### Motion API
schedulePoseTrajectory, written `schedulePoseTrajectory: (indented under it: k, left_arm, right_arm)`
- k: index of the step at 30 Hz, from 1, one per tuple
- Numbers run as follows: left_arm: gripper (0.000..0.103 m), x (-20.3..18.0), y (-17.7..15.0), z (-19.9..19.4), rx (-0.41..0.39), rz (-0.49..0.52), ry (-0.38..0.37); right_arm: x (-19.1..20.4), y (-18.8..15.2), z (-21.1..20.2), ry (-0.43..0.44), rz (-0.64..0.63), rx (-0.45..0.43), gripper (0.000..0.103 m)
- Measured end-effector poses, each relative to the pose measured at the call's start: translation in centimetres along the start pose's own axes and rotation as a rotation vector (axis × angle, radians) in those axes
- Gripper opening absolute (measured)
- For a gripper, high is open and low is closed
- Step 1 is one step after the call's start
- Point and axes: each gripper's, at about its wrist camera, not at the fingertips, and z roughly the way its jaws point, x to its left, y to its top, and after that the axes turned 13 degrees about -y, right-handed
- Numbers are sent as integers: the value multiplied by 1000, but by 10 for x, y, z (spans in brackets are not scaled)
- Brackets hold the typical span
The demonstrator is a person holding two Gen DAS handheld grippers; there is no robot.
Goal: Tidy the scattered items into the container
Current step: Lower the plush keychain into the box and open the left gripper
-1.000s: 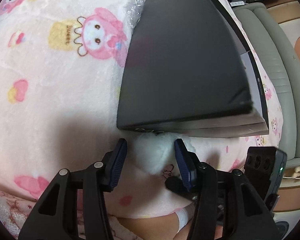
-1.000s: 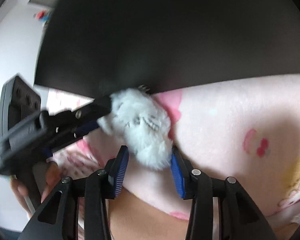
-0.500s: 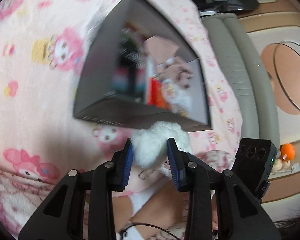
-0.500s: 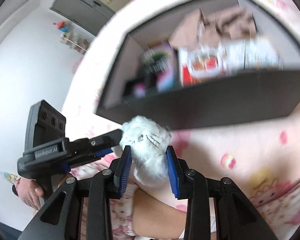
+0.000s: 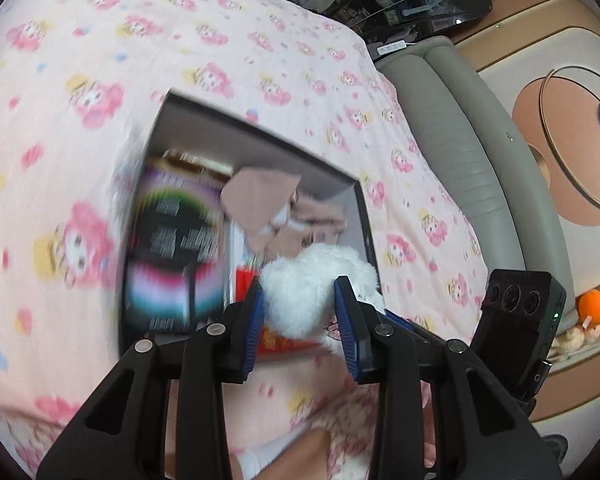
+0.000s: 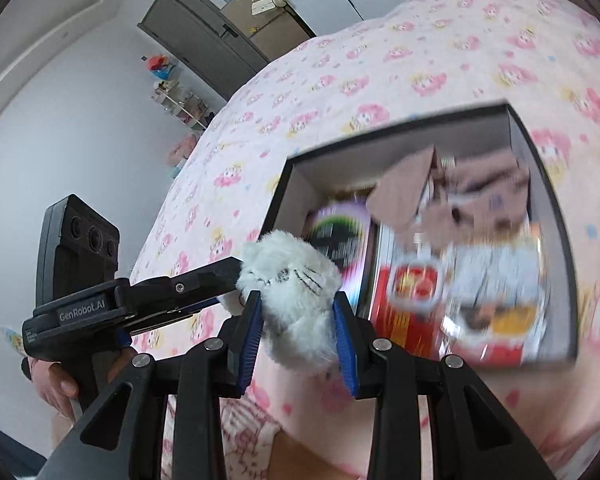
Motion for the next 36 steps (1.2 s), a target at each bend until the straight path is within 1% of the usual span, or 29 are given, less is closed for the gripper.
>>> schedulePoseTrajectory:
  k: [2, 4, 7, 9, 12, 14, 16, 18, 19, 20, 22, 25, 27, 28, 30, 32, 34, 35, 36]
  left_arm:
    - [35, 1, 15, 10, -16, -23, 5]
    - [35, 2, 30, 21, -24, -16, 22]
    - [35, 14, 41, 37, -13, -47, 44]
    - [35, 25, 41, 47, 11, -72, 55]
    - [35, 42, 35, 61, 51, -91, 80]
    - [35, 52, 29, 67, 73, -110, 117]
    - [35, 56, 24, 74, 97, -106, 183]
    - [35, 57, 19, 78, 124, -107, 282]
    - [36, 56, 17, 78, 123, -103, 307]
    - [38, 54, 16, 77, 118, -90, 322]
    - [39, 49, 14, 73, 95, -62, 336]
    - [39, 42, 9, 68, 51, -18, 338]
    - [40, 38, 2, 66, 56, -21, 315]
    - [42, 35, -2, 68, 76, -25, 285]
    - [43, 27, -9, 74, 124, -5, 248]
    - [43, 20, -15, 87, 177, 47, 249]
    - [43, 17, -16, 99, 206, 70, 288]
    - [41, 19, -15, 105, 217, 68, 320]
    - [42, 24, -13, 109, 222, 54, 349]
  right_arm:
    - [-5, 22, 0, -24, -30, -1, 30]
    - [-7, 42, 6, -49, -66, -5, 30]
    - [-13, 62, 18, -94, -104, 3, 30]
    - [-19, 67, 30, -106, -108, 24, 30]
    - [-30, 59, 44, -100, -74, 84, 30]
    - [-38, 54, 59, -106, -51, 135, 30]
    - [-41, 51, 73, -122, -58, 186, 30]
    - [-42, 48, 83, -129, -65, 221, 30]
    - [-42, 47, 88, -130, -67, 242, 30]
    - [-43, 46, 90, -144, -63, 257, 30]
    - [-45, 45, 86, -173, -66, 236, 30]
    - [-46, 45, 67, -206, -78, 148, 30]
    - [-44, 43, 52, -231, -96, 88, 30]
    - [-42, 41, 47, -245, -114, 80, 30]
    - [-42, 36, 45, -291, -138, 96, 30]
    - [-48, 36, 47, -311, -111, 115, 30]
    - [-56, 39, 52, -314, -83, 138, 30]
    - [-59, 39, 54, -307, -71, 147, 30]
    - [-61, 39, 56, -294, -64, 156, 30]
